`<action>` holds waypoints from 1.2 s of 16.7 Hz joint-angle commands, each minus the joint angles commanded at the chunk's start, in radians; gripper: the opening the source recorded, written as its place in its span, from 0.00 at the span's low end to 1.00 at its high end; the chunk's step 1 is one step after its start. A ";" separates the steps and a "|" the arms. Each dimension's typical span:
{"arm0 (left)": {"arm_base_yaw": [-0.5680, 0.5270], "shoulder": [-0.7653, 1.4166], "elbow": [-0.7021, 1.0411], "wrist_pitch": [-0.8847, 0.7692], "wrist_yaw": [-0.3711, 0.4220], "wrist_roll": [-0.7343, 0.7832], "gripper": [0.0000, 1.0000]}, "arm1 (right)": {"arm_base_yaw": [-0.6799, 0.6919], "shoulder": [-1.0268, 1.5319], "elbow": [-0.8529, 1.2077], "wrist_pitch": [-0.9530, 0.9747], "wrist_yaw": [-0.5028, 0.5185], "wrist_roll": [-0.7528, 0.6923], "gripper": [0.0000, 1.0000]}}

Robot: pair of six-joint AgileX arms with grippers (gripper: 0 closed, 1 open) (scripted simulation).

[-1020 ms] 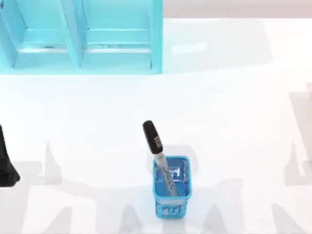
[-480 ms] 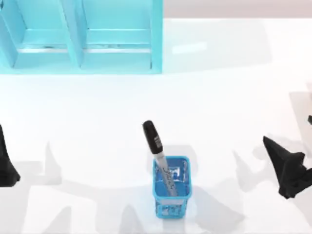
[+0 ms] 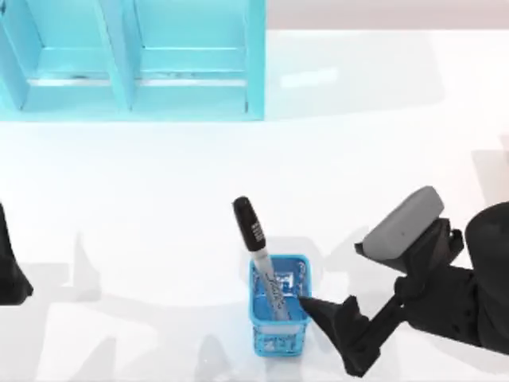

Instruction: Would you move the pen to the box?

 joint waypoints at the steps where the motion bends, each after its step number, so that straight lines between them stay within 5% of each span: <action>1: 0.000 0.000 0.000 0.000 0.000 0.000 1.00 | 0.018 0.026 0.011 0.005 -0.003 0.004 1.00; 10: 0.000 0.000 0.000 0.000 0.000 0.000 1.00 | 0.035 0.081 0.029 0.036 -0.001 0.011 1.00; 20: 0.000 0.000 0.000 0.000 0.000 0.000 1.00 | 0.080 0.570 0.198 0.355 0.041 0.039 1.00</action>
